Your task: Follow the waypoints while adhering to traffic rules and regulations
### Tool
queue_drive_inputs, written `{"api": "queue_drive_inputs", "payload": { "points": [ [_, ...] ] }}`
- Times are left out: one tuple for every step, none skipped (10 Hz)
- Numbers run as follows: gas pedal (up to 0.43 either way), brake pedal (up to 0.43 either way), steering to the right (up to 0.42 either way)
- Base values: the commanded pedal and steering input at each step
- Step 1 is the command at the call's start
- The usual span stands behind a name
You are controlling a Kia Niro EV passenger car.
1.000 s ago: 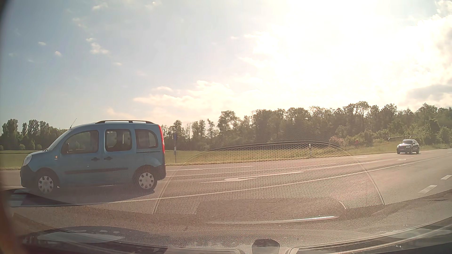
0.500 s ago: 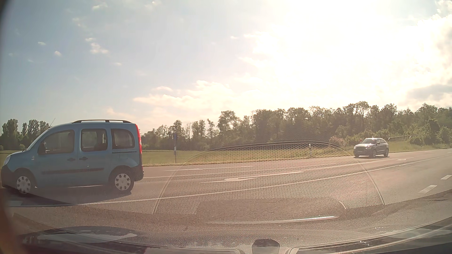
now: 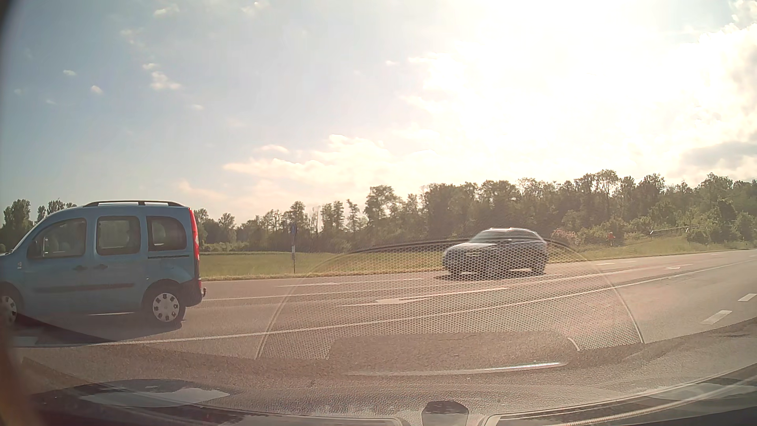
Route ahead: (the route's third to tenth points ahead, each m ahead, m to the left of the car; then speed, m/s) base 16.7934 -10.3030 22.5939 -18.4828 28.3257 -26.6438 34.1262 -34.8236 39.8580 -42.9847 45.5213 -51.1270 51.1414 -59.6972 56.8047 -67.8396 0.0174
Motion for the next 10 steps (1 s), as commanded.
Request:
{"api": "queue_drive_inputs", "payload": {
  "points": [
    [0.0, 0.146, 0.279],
    [0.0, 0.146, 0.279],
    [0.0, 0.146, 0.279],
    [0.0, 0.146, 0.279],
    [0.0, 0.146, 0.279],
    [0.0, 0.146, 0.279],
    [0.0, 0.146, 0.279],
    [0.0, 0.146, 0.279],
    [0.0, 0.146, 0.279],
    [0.0, 0.146, 0.279]
  ]
}}
